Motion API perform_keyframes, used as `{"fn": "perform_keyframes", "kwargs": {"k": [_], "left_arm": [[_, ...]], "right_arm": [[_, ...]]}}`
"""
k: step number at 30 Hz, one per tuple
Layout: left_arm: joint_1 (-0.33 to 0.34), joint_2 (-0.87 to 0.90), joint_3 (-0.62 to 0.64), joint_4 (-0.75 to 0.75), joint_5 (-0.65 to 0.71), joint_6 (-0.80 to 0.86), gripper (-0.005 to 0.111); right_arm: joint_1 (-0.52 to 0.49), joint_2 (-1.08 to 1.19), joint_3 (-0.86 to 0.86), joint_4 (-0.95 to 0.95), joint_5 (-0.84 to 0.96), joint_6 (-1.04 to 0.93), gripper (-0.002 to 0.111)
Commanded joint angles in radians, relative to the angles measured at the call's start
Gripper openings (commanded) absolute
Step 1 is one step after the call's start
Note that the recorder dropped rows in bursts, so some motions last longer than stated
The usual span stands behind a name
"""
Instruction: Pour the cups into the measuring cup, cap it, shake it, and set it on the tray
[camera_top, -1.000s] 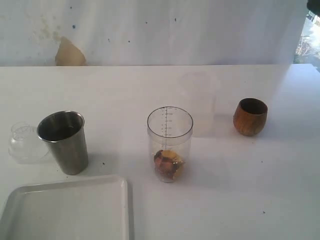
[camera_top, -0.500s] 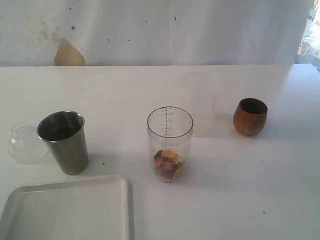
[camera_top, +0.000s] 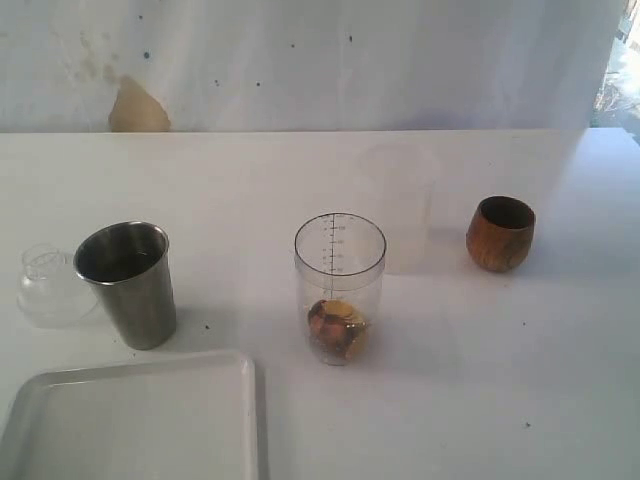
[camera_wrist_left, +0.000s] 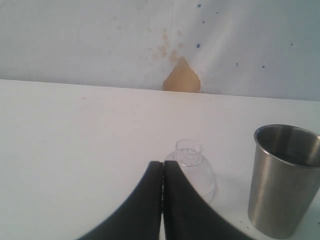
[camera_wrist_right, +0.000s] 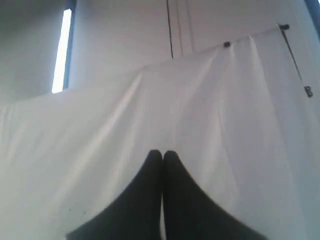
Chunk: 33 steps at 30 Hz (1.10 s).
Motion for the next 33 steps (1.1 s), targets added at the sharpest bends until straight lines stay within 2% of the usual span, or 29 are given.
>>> {"fn": "perform_keyframes", "kwargs": {"k": [1, 7, 9, 11, 17, 30, 33], "left_arm": [[-0.001, -0.004, 0.003, 0.004, -0.007, -0.002, 0.001], [-0.001, -0.004, 0.003, 0.004, -0.007, -0.002, 0.001], [-0.001, -0.004, 0.003, 0.004, -0.007, -0.002, 0.001], [-0.001, -0.004, 0.003, 0.004, -0.007, -0.002, 0.001], [-0.001, -0.004, 0.003, 0.004, -0.007, -0.002, 0.001], [-0.001, -0.004, 0.003, 0.004, -0.007, -0.002, 0.001], [-0.001, -0.004, 0.003, 0.004, -0.007, -0.002, 0.001]], "right_arm": [[0.002, -0.029, 0.033, 0.108, 0.176, -0.132, 0.000], [0.002, -0.050, 0.033, 0.138, 0.592, -0.484, 0.000], [0.006, -0.109, 0.033, 0.138, 0.732, -0.566, 0.000], [0.006, -0.155, 0.033, 0.138, 0.796, -0.582, 0.000], [0.006, -0.181, 0.033, 0.143, 0.869, -0.584, 0.000], [0.006, -0.181, 0.033, 0.191, 1.174, -0.581, 0.000], [0.006, -0.181, 0.033, 0.196, 1.189, -0.543, 0.000]]}}
